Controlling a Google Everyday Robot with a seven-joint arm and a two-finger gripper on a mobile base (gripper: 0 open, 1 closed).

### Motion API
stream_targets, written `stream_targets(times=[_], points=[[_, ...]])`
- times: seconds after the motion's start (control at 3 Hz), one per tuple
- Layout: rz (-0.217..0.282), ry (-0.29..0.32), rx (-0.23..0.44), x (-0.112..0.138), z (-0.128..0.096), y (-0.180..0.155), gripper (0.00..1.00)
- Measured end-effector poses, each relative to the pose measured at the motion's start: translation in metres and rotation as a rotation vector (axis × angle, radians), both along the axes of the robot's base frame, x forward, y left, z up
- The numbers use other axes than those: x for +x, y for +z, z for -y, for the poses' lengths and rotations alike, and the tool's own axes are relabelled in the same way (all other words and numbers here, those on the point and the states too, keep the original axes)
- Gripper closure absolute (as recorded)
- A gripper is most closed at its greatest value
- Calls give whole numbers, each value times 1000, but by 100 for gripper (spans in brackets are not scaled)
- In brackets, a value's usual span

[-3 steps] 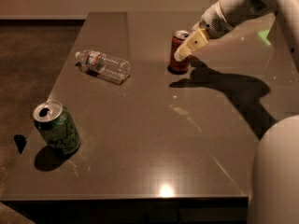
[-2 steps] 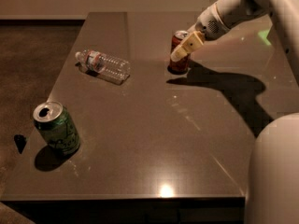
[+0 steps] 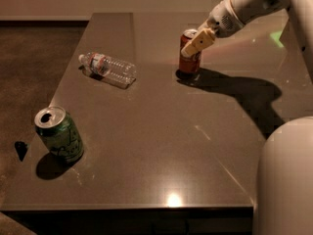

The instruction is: Knock coke can over

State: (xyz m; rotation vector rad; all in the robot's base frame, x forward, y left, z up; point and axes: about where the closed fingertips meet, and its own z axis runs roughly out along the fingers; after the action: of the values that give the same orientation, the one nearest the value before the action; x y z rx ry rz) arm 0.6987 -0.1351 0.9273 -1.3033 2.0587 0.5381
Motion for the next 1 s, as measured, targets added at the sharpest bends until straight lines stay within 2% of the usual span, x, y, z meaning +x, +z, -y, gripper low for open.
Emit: stream_targets(times=[0.33, 0.67, 1.0], points=[[-14, 28, -86, -16, 3, 18, 88], [-33, 81, -276, -34, 4, 27, 100], [-11, 132, -448, -38, 3, 32, 100]])
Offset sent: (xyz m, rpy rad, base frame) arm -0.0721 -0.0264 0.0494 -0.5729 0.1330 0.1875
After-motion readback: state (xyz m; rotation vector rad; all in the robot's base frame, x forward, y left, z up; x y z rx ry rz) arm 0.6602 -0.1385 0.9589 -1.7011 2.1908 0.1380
